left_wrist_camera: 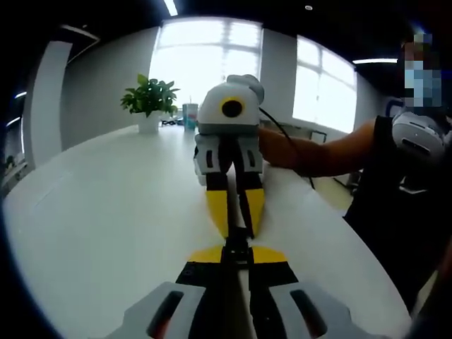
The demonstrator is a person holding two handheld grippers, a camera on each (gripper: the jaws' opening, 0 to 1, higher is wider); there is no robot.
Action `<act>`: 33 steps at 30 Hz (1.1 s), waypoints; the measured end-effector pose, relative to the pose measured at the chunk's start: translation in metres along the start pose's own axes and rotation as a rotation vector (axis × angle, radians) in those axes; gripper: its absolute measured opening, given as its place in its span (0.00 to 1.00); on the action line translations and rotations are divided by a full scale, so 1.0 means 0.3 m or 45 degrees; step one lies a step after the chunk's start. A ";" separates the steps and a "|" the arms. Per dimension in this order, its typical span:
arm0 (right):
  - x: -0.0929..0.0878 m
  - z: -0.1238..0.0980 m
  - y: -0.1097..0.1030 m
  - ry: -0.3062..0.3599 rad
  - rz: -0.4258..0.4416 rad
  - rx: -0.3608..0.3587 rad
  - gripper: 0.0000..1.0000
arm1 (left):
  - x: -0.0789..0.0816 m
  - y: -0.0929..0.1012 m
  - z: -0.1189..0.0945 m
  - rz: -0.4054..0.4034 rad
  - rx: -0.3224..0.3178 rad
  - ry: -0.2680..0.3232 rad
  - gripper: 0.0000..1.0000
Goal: Snap the two parts of the plastic buckle together until the buckle closes and remains connected.
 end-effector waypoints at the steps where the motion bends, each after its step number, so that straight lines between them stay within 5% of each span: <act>1: 0.000 -0.002 -0.001 -0.002 -0.001 0.006 0.07 | 0.000 -0.001 0.000 0.003 -0.007 0.000 0.07; 14: 0.005 0.009 -0.018 -0.010 -0.046 0.051 0.07 | 0.005 0.065 0.038 0.006 -0.065 0.001 0.07; 15: -0.014 0.016 -0.046 -0.065 -0.010 0.134 0.07 | 0.005 0.085 0.058 0.012 -0.086 -0.010 0.07; 16: -0.012 0.015 -0.030 -0.035 -0.053 0.074 0.07 | 0.009 0.092 0.062 0.035 -0.079 -0.023 0.07; 22: -0.002 0.005 -0.043 -0.029 -0.017 0.060 0.07 | -0.011 0.117 0.084 0.024 -0.056 -0.011 0.07; 28: -0.012 -0.015 0.039 -0.004 0.033 0.060 0.07 | -0.010 0.127 0.085 0.010 -0.048 -0.010 0.08; 33: 0.001 0.000 -0.019 -0.016 -0.001 0.030 0.08 | -0.004 0.140 0.086 0.007 -0.039 -0.013 0.08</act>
Point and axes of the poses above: the point that each gripper's makers call its tool centre point, and the gripper's own axes: z roughly forward along the fingers, y roughly to its right, x roughly out of its top, the point moved 6 cm from there along -z, roughly backward along the fingers, and after that the axes turned 3 degrees about -y, right-handed, at the moved point
